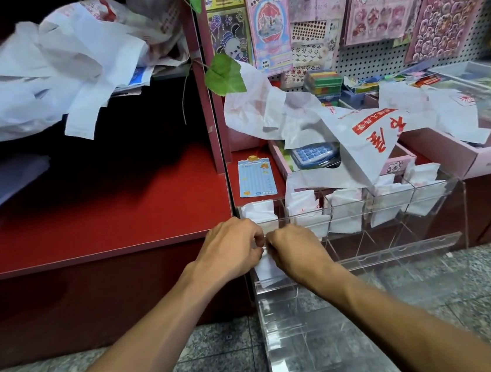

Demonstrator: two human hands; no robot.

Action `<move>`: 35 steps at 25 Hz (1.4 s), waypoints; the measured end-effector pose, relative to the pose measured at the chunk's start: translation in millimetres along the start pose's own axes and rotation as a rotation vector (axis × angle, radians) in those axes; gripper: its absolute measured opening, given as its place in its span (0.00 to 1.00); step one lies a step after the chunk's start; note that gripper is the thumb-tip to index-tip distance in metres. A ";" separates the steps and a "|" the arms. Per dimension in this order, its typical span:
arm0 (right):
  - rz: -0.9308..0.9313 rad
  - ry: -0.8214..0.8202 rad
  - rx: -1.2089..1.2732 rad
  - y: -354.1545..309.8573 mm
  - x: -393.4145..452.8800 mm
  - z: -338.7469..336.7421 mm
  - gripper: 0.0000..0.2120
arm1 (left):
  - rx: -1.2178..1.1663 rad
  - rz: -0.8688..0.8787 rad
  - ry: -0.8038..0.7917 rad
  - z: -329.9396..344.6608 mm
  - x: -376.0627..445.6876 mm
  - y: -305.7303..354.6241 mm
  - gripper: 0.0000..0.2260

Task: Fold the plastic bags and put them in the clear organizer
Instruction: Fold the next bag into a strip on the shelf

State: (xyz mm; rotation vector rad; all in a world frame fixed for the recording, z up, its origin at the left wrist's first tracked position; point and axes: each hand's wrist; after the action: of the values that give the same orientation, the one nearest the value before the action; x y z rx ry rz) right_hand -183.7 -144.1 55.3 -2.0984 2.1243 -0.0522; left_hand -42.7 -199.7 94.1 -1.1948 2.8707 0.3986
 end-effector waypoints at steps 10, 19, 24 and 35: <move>-0.014 -0.044 -0.137 9.4 -8.4 -18.7 0.06 | 0.001 -0.015 -0.016 -2.2 1.5 2.4 0.04; -0.055 0.000 -0.020 22.9 -14.3 -48.4 0.08 | -0.127 -0.027 -0.009 -6.2 1.6 1.1 0.02; 0.388 0.688 0.599 81.0 -22.0 -97.1 0.08 | -0.413 -0.029 0.087 -18.7 5.9 5.3 0.04; 0.685 0.768 0.960 129.0 -2.7 -91.1 0.08 | -0.529 0.003 0.184 -24.4 7.1 16.5 0.05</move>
State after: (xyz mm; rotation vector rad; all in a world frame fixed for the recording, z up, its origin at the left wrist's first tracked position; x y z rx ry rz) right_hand -323.8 -146.7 128.3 -0.7892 2.2773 -1.6022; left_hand -57.0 -199.3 120.8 -1.3446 3.0184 1.1635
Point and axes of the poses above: each hand's wrist, its own x-axis towards the middle knuckle, its own z-axis out of the palm, y = z × x, and after that the axes turned 12 degrees about -y, right-handed
